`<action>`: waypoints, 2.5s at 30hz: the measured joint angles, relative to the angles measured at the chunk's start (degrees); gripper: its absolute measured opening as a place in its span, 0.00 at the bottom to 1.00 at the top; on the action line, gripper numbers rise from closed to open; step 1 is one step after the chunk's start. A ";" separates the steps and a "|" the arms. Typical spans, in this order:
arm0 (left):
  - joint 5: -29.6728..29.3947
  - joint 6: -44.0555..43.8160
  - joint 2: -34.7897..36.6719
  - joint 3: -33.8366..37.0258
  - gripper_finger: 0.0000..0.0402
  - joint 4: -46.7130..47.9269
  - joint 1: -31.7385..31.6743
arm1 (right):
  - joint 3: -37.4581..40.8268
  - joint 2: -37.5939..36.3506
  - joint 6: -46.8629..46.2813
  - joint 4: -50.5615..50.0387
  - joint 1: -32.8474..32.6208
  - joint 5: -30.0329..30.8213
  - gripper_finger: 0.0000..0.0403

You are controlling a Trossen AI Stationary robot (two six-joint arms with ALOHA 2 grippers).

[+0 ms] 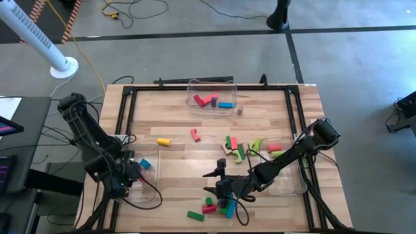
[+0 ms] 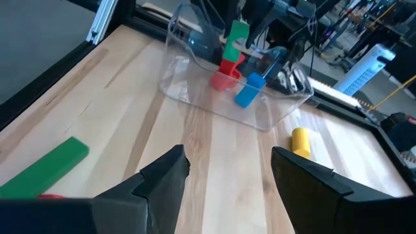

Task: Sort blocks by size
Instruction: Put the green arc block into the left transparent bin, then put the light blue rectangular block into the top transparent bin

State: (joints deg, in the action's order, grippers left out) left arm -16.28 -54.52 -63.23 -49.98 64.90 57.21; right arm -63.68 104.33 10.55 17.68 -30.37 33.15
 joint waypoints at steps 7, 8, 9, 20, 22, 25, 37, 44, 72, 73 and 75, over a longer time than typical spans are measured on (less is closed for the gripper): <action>0.01 0.04 -0.39 0.00 0.54 0.01 0.00 | 0.00 0.00 -0.13 -0.60 -0.46 1.36 0.63; 0.00 0.03 -0.37 0.00 0.55 0.01 0.00 | 0.00 0.00 -0.11 -0.59 -0.46 1.51 0.63; -0.01 -0.08 -0.37 0.00 0.56 0.01 0.00 | 0.00 0.00 -0.06 -0.55 -0.46 1.51 0.63; 0.13 -1.44 -0.37 0.00 0.63 -0.01 0.00 | 0.00 0.00 -0.07 -0.60 -0.66 1.66 0.63; 0.32 -1.41 -0.37 -0.19 0.64 0.08 0.00 | 0.00 0.00 -0.07 -0.83 -0.75 1.66 0.63; 0.41 -0.29 -0.35 -1.77 0.65 0.10 0.00 | 0.00 0.00 -0.08 -1.25 -0.79 1.66 0.63; -15.22 14.42 -0.35 -8.74 0.65 -6.66 -0.02 | 0.02 -5.51 2.71 -8.97 -4.38 13.99 0.63; -28.00 33.90 -0.37 -8.79 0.65 -22.23 -0.04 | 0.02 -13.28 6.06 -10.39 -10.89 24.14 0.63; -33.21 56.25 -16.76 -8.79 0.65 -46.36 -6.15 | 0.02 -10.99 -25.63 -28.91 -19.83 17.39 0.63; -33.22 56.25 -16.93 -8.79 0.65 -46.47 -6.27 | 0.02 -10.40 -25.71 -27.95 -19.81 16.40 0.63; -33.21 55.80 -17.35 -8.79 0.65 -46.44 -6.69 | 0.02 -9.48 -25.75 -26.87 -19.81 14.50 0.63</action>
State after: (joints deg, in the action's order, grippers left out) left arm -49.50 1.28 -80.58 -58.76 18.46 50.52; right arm -63.66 94.86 -15.20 -9.20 -50.17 47.64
